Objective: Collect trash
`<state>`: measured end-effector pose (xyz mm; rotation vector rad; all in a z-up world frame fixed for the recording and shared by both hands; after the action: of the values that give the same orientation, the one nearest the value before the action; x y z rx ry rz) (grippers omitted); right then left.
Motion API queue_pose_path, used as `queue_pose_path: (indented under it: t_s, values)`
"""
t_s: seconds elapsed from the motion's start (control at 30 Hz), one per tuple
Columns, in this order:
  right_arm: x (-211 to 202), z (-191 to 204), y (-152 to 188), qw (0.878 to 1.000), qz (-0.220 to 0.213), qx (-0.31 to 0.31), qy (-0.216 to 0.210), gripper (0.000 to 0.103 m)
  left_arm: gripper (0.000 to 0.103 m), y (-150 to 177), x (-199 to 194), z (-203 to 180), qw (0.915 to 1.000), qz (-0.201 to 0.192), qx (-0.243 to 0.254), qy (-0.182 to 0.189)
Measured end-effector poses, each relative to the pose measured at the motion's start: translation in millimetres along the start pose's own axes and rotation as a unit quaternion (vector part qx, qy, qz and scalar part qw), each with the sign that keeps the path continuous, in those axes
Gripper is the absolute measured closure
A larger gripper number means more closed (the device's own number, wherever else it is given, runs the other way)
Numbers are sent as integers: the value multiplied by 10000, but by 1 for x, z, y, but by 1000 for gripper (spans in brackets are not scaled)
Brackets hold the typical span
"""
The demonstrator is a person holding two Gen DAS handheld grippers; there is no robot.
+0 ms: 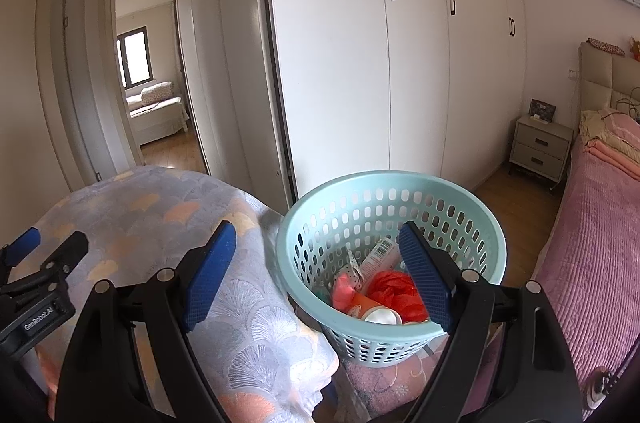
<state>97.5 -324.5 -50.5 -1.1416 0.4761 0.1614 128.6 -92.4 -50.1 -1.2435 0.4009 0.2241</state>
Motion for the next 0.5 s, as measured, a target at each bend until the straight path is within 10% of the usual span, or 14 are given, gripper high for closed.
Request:
queue_pose_path:
  t_s: [0.5]
  values:
    - [-18, 22, 2, 9996, -31, -103, -274, 24, 8, 12, -34, 22, 9991, 180, -34, -377]
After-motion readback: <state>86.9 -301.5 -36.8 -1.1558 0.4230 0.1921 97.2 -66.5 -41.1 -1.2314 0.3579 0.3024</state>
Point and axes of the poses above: each gripper's, at about its wrist camera, not at the fingertips, and x roughly the way its jaws point, z to its left, y to its underside, the point moved 2 cm from there along x, roughly the way its jaws point, and after that the axes turned 15 degrees about x, right-handed, at the moved point
